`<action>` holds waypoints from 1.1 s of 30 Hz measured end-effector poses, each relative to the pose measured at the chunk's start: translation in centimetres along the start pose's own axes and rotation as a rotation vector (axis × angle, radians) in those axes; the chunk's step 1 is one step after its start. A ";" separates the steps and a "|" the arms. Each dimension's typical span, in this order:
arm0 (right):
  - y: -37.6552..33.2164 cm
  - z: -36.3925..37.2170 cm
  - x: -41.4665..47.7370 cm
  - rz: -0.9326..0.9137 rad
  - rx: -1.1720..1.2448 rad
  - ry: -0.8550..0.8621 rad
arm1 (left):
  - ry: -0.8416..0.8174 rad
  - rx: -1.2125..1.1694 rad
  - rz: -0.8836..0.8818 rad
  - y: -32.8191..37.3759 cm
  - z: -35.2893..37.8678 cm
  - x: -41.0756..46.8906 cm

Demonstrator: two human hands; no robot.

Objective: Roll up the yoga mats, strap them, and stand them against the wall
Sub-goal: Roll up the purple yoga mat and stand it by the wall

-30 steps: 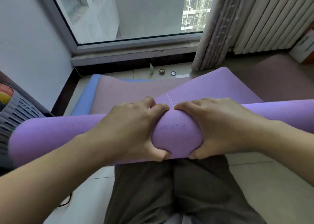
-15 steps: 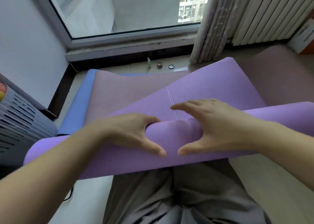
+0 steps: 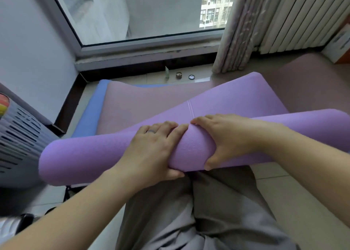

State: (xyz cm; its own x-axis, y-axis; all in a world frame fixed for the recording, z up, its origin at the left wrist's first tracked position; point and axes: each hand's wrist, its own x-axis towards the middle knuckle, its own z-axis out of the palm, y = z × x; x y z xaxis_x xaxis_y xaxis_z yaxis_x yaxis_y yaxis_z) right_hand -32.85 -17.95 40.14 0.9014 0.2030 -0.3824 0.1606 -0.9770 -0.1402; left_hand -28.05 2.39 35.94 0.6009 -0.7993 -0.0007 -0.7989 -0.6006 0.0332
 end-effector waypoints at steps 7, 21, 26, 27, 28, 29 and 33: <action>-1.7 3.3 -0.9 0.087 -0.156 0.243 | -0.111 -0.037 0.000 -0.7 -1.0 1.0; -2.9 -0.9 -3.5 -0.040 -0.085 0.144 | -0.365 -0.322 0.008 -1.1 -6.7 -0.8; -2.1 1.1 -1.5 -0.044 0.074 -0.037 | -0.563 -0.531 -0.030 -2.0 -4.2 0.3; -1.8 0.9 -1.2 -0.043 0.102 -0.061 | -0.586 -0.539 -0.042 -2.3 -4.3 0.6; -1.5 0.8 -0.9 -0.039 0.133 -0.093 | -0.590 -0.535 -0.047 -2.4 -4.4 0.8; -1.1 0.6 -0.6 -0.029 0.166 -0.121 | -0.567 -0.506 -0.048 -2.4 -4.5 0.8; -0.3 -0.5 0.9 0.013 0.286 -0.237 | -0.302 -0.152 0.085 0.2 -4.0 -0.7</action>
State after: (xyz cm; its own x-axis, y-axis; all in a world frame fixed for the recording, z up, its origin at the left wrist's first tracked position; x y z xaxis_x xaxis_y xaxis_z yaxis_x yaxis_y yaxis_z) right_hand -31.91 -17.55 40.26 0.7792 0.2330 -0.5819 0.0006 -0.9286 -0.3710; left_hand -28.50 2.91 39.92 0.4790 -0.8298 -0.2864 -0.8191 -0.5398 0.1939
